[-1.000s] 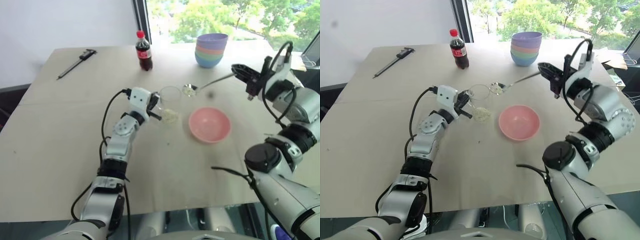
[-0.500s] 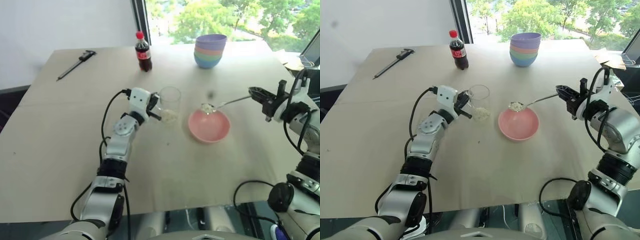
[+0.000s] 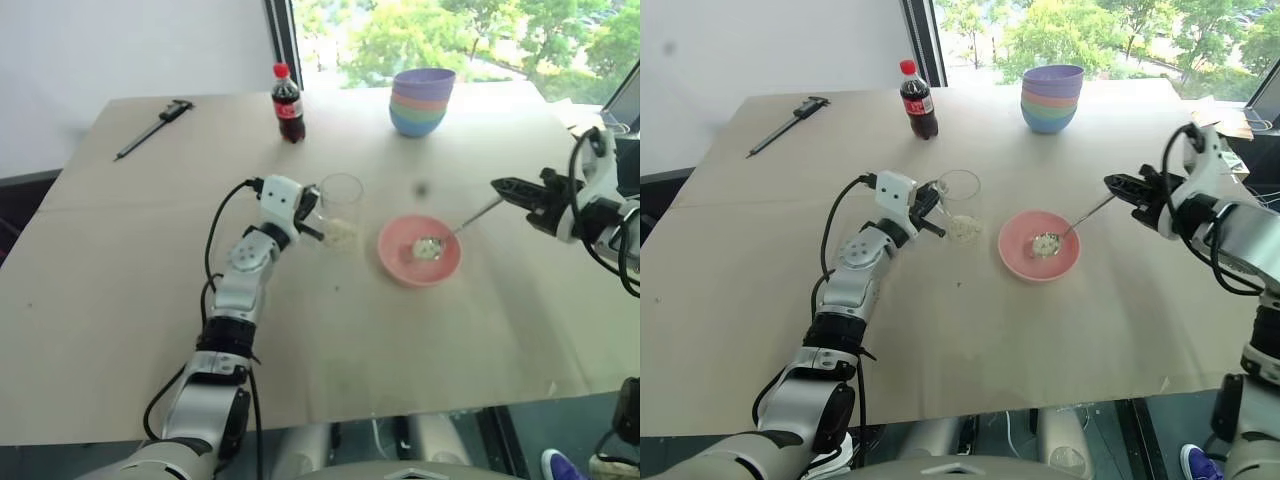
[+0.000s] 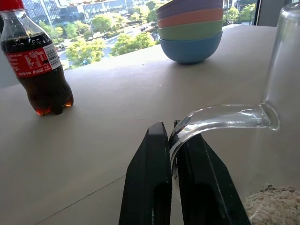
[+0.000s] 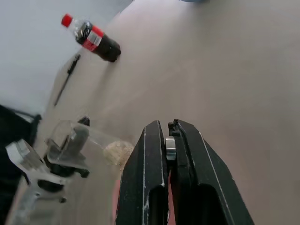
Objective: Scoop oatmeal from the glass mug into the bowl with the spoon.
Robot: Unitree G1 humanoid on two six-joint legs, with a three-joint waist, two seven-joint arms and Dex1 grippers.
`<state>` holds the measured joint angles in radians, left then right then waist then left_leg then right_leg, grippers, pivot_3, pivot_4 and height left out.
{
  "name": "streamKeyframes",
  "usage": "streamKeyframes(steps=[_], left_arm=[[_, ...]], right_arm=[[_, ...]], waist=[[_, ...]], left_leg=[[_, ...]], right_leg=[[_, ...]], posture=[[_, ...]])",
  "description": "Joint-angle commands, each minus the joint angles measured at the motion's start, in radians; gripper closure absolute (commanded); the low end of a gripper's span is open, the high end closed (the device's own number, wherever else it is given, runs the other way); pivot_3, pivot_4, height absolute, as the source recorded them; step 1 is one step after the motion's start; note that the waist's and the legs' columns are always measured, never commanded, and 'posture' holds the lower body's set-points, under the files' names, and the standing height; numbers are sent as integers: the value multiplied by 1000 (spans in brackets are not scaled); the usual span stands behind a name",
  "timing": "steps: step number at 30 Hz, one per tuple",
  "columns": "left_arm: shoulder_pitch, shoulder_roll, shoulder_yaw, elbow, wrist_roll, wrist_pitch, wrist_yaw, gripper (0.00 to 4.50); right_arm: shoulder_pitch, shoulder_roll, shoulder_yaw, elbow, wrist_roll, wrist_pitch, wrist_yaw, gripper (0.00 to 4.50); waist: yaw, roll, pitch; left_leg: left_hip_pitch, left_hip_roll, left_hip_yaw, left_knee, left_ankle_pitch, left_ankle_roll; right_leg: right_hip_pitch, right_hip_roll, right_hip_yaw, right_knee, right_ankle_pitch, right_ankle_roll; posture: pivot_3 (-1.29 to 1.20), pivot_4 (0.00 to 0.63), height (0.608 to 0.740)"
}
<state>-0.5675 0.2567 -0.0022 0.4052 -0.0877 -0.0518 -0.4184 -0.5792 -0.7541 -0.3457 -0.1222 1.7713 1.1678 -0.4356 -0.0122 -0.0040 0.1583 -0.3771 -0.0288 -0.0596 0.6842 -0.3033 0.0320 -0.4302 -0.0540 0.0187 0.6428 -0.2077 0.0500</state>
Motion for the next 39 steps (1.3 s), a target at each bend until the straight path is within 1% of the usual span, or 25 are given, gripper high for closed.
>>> streamKeyframes(steps=[1,4,5,9,11,15,19,20,21,23,26,29,32,35,37,39], left_arm=[[26,6,-22,48,35,22,1,4476],[29,3,-21,44,34,23,5,4476],[31,1,-21,40,33,24,7,4476],[40,-5,-18,21,27,32,13,4476],[43,-7,-16,15,21,35,11,4476],[64,-14,-11,-26,-3,52,8,4476],[77,-13,-5,-66,-8,79,23,4476],[81,-13,-4,-74,-9,85,26,4476],[85,-14,-4,-84,-10,91,29,4476],[94,-17,-7,-101,-10,100,34,4476],[101,-22,-9,-118,-10,111,39,4476],[104,-25,-7,-126,-12,118,43,4476],[109,-29,-10,-130,-9,119,47,4476],[114,-32,-19,-135,-2,116,48,4476],[118,-37,-24,-149,-1,121,52,4476],[122,-44,-28,-174,-3,131,57,4476]], right_arm=[[-54,-82,79,-103,-178,5,189,4500],[-95,-133,164,-164,-354,-28,332,4500],[-110,-161,211,-199,-445,-57,401,4500],[-149,-210,319,-272,-668,-138,593,4500],[-153,-218,347,-287,-750,-177,670,4500],[-151,-204,375,-312,-840,-212,775,4500],[-166,-175,323,-280,-819,-164,813,4500],[-176,-159,293,-261,-780,-135,806,4500],[-193,-125,248,-225,-713,-97,767,4500],[-240,-54,167,-144,-607,-39,672,4500],[-314,37,83,-39,-495,0,523,4500],[-380,122,28,34,-353,4,366,4500],[-421,200,8,79,-235,-27,237,4500],[-444,270,32,98,-195,-54,169,4500],[-442,324,68,105,-227,-71,168,4500],[-432,355,108,110,-297,-80,199,4500]], waist=[[1,0,0],[2,-1,0],[2,-1,0],[3,0,0],[4,-1,0],[5,-1,0],[9,-1,0],[10,-1,0],[9,-1,0],[8,-1,0],[10,-1,0],[13,-1,0],[13,-1,0],[12,-1,0],[9,-1,0],[6,0,0]], left_leg=[[0,0,-1,0,0,0],[-1,0,-1,0,0,0],[-1,0,-1,0,0,0],[-1,0,-2,0,0,0],[-1,0,-3,0,0,0],[-1,0,-3,0,0,-1],[-1,0,-3,0,0,-1],[-2,0,-3,0,0,-1],[-2,0,-3,0,0,-1],[-2,0,-3,0,0,-1],[-2,0,-3,0,0,-1],[-2,0,-3,0,0,-1],[-3,0,-3,0,1,-1],[-3,-1,-2,0,0,-1],[-3,-1,-2,0,0,-1],[-3,-1,-2,0,0,-1]], right_leg=[[0,0,-1,0,0,0],[0,0,-2,-1,0,0],[0,0,-1,-2,0,0],[0,0,-2,-2,0,0],[0,0,-3,-2,0,0],[0,-1,-2,-2,0,0],[0,-2,-3,-3,0,0],[0,-2,-3,-3,0,0],[0,-2,-3,-3,0,0],[0,-2,-2,-3,0,0],[-1,-3,-3,-2,1,0],[-1,-3,-2,-2,1,0],[-2,-6,-2,-2,1,0],[-2,-8,-3,-2,1,0],[-3,-8,-3,-2,1,0],[-3,-7,-3,-2,1,0]], posture=[[0,150,740],[0,150,740],[0,150,740],[0,150,740],[0,150,740],[0,150,740],[0,150,740],[0,150,740],[0,150,740],[0,150,740],[0,150,740],[0,150,740],[0,150,740],[0,150,740],[0,150,740],[0,150,740]])
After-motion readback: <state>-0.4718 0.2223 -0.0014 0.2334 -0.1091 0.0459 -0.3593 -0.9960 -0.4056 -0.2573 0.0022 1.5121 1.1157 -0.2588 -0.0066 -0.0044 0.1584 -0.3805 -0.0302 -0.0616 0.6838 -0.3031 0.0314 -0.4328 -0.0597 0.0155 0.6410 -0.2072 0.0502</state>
